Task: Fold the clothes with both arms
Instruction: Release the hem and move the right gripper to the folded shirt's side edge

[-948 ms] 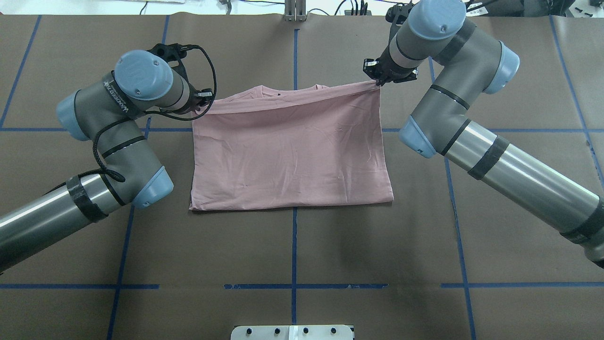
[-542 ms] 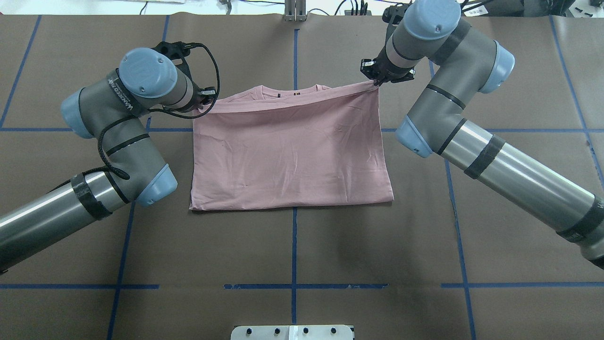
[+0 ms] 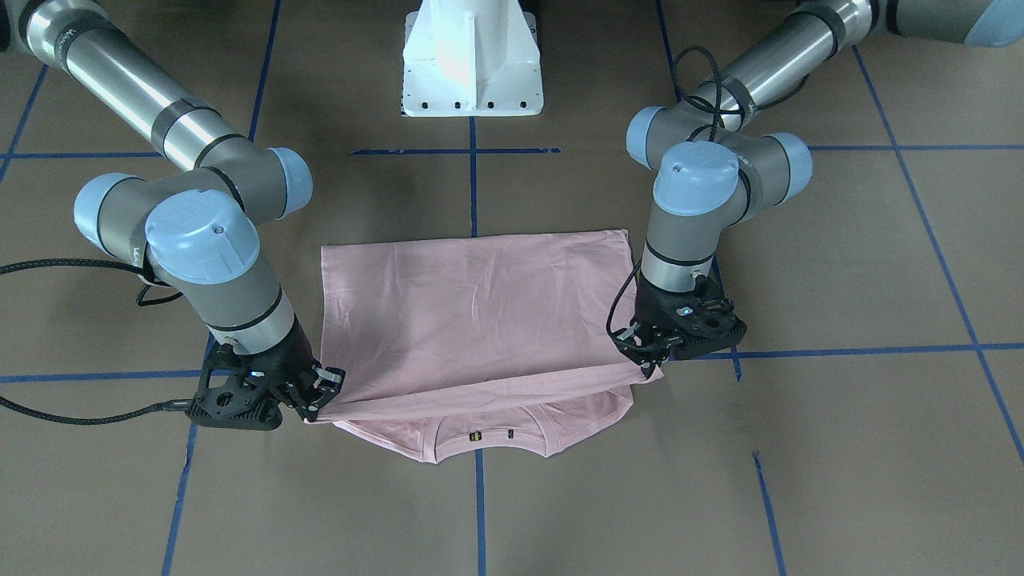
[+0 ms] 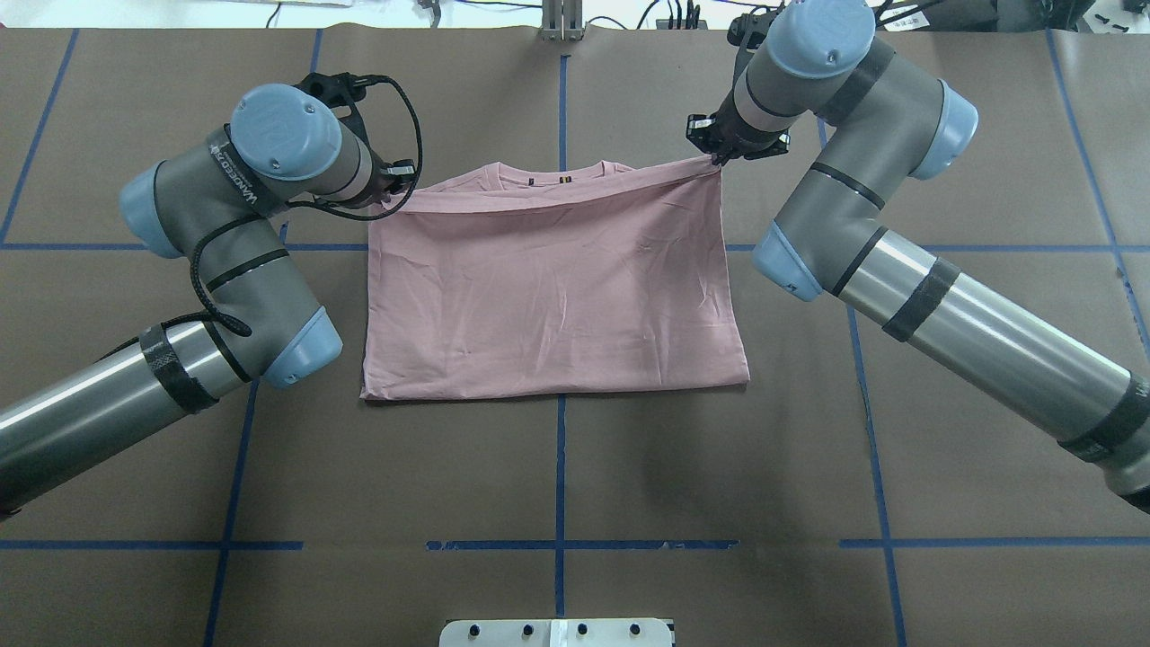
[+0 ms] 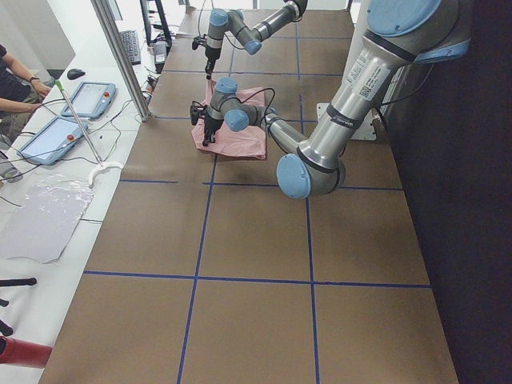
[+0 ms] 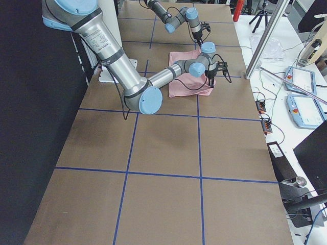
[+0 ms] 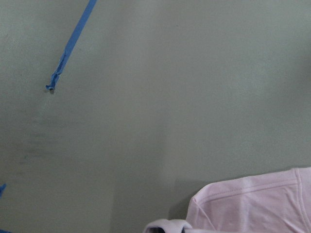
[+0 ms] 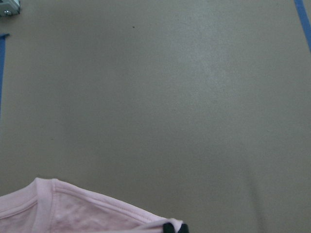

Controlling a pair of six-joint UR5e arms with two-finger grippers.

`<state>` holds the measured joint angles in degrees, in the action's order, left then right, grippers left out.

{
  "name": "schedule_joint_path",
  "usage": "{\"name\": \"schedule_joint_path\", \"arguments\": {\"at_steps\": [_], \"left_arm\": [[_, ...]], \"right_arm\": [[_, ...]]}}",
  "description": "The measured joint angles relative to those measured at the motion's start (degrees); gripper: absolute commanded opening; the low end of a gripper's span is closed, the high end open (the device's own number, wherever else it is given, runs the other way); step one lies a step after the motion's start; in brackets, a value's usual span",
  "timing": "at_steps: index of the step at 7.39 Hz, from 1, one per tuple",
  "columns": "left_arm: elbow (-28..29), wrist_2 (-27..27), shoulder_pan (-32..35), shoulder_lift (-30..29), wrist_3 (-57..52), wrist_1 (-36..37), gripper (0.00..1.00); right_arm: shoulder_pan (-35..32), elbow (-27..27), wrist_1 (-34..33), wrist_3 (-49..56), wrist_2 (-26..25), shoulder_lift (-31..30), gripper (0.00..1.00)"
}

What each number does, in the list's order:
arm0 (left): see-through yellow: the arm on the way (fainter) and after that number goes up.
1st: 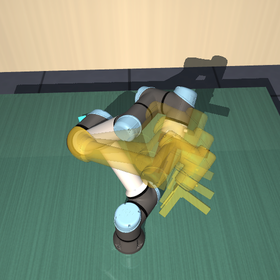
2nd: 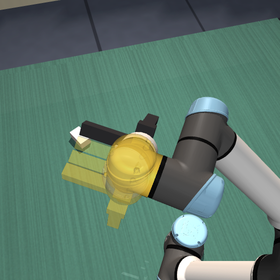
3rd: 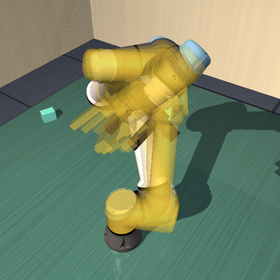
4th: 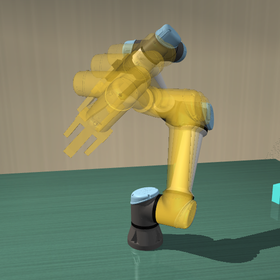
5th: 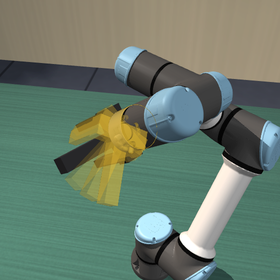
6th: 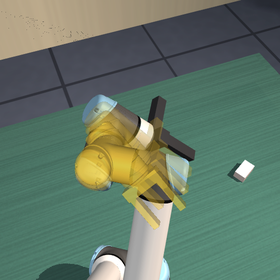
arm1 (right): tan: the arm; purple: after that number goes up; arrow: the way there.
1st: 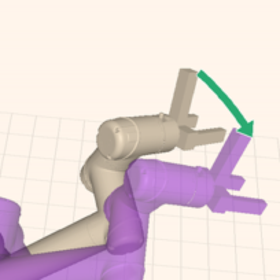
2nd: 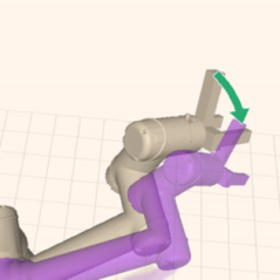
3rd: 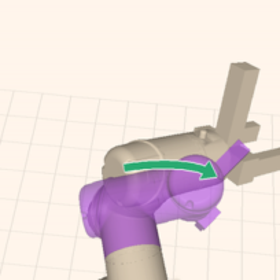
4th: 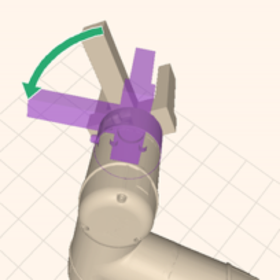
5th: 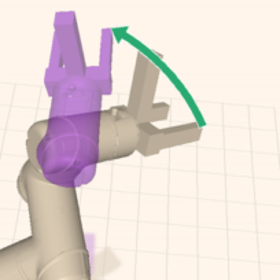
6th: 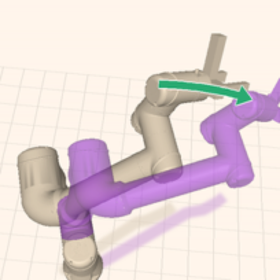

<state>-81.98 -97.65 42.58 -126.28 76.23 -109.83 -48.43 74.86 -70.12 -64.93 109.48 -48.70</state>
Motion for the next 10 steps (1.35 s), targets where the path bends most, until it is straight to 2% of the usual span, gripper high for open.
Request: {"name": "schedule_joint_path", "arguments": {"at_steps": [1, 4, 6, 8, 10], "left_arm": [[0.2, 0.0, 0.0, -0.1, 0.0, 0.0, 1.0], [0.8, 0.0, 0.1, -0.7, 0.2, -0.2, 1.0], [0.8, -0.1, 0.4, -0.7, 0.2, -1.7, 1.0], [0.5, -0.2, 0.5, -0.7, 0.3, -2.2, 1.0], [-1.1, -0.3, 0.4, -0.2, 0.4, -2.1, 1.0]], "right_arm": [[0.0, 0.0, 0.6, 0.0, 0.1, -0.1, 0.99], [0.0, 0.1, 4.3, 0.0, 0.2, -1.5, 1.0], [-0.1, 2.4, 4.3, -0.8, 2.5, -2.5, 1.0], [1.2, 11.4, 1.1, -4.7, 5.8, -8.0, 1.0], [6.2, 18.4, -1.0, -11.6, 3.5, -13.8, 1.0]]}}
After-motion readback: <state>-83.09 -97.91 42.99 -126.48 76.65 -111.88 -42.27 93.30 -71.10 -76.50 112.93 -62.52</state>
